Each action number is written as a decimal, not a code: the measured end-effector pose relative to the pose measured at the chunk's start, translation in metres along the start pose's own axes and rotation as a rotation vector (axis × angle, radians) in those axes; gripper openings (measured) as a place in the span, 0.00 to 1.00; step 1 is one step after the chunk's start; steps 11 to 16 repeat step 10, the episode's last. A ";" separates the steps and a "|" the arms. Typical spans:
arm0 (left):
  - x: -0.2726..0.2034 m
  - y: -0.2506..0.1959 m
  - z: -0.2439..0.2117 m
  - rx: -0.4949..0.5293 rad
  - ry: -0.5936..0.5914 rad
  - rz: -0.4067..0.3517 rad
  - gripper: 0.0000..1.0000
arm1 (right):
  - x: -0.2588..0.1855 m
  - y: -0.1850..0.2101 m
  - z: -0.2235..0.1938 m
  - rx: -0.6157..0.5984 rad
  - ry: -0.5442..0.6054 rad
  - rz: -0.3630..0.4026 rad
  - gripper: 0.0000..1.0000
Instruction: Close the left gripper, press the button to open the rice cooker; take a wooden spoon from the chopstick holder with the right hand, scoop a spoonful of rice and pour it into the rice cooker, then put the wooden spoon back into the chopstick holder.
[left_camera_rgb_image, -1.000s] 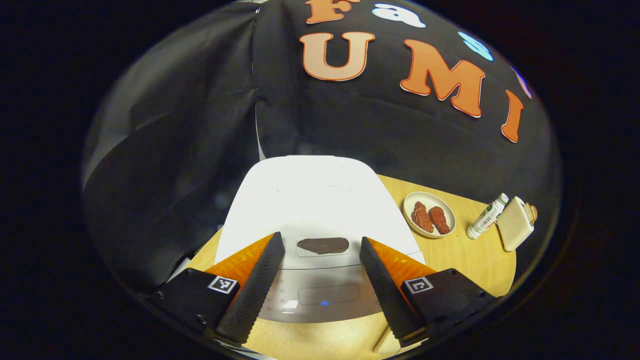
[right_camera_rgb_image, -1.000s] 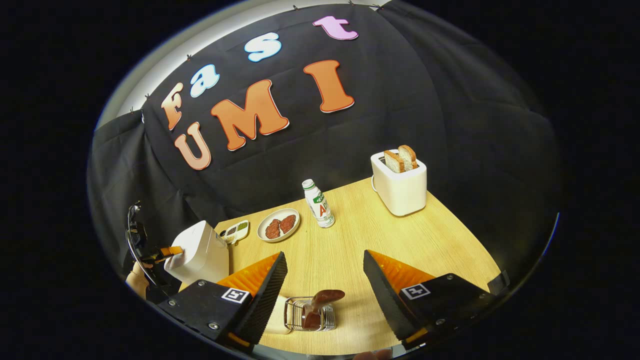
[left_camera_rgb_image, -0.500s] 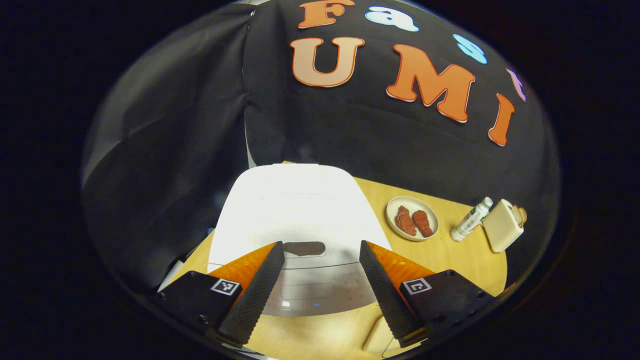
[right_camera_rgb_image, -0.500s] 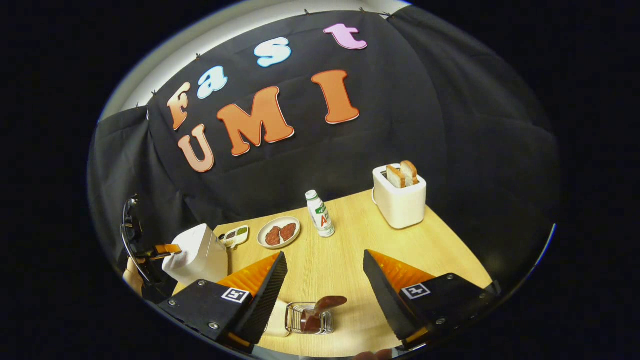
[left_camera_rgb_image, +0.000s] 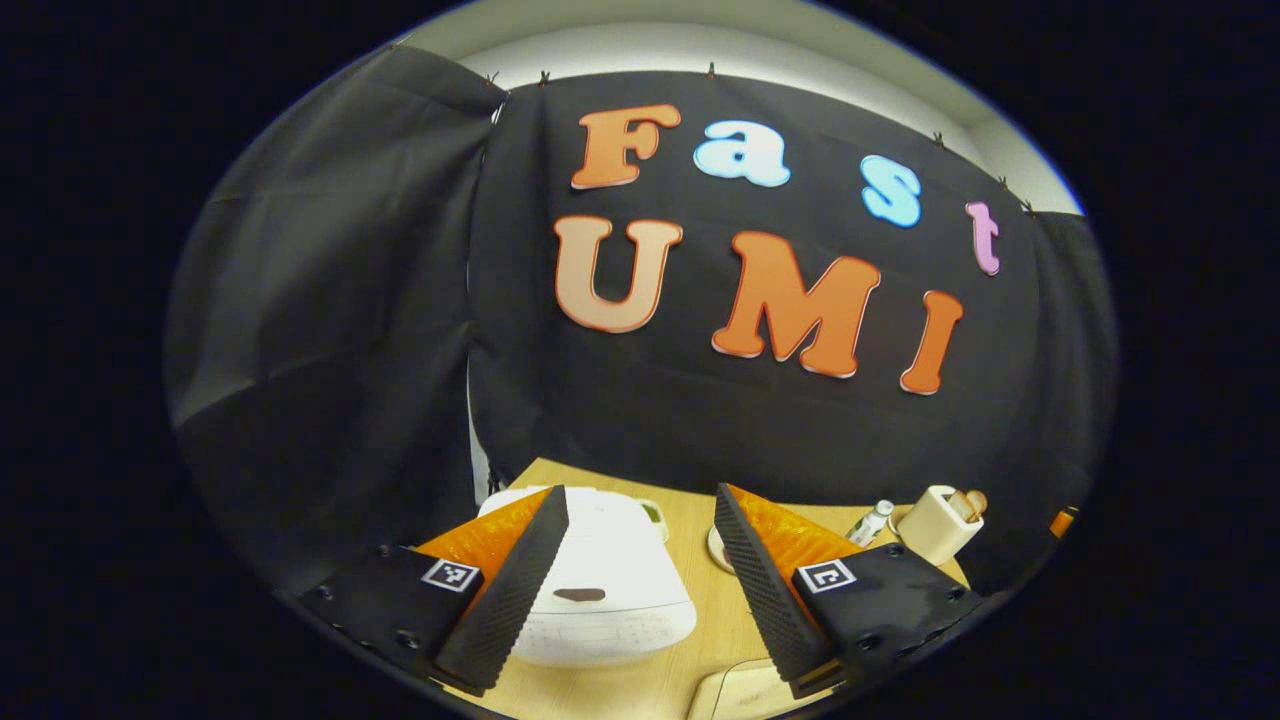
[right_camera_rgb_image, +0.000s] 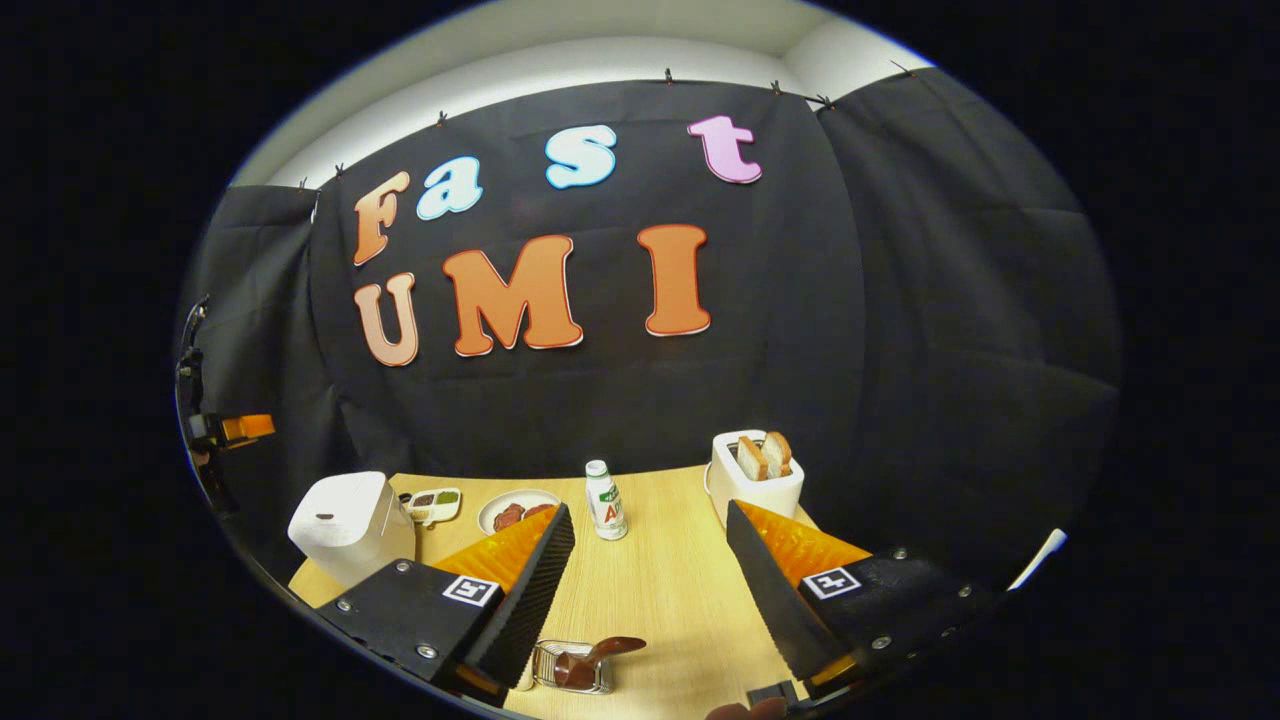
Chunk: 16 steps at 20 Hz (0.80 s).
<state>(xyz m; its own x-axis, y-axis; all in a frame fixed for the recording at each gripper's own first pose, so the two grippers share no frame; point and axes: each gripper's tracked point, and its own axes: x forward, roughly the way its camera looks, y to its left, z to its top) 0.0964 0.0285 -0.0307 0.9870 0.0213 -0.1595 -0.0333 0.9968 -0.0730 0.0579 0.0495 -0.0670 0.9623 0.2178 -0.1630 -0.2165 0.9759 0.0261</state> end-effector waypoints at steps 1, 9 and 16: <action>-0.010 -0.003 0.016 0.008 -0.038 -0.010 1.00 | -0.004 0.000 0.010 -0.012 -0.025 -0.005 0.95; -0.079 -0.014 0.080 0.016 -0.215 -0.022 1.00 | -0.033 0.017 0.058 -0.061 -0.162 -0.002 1.00; -0.082 -0.007 0.081 0.034 -0.222 -0.006 1.00 | -0.034 0.017 0.058 -0.069 -0.165 -0.006 1.00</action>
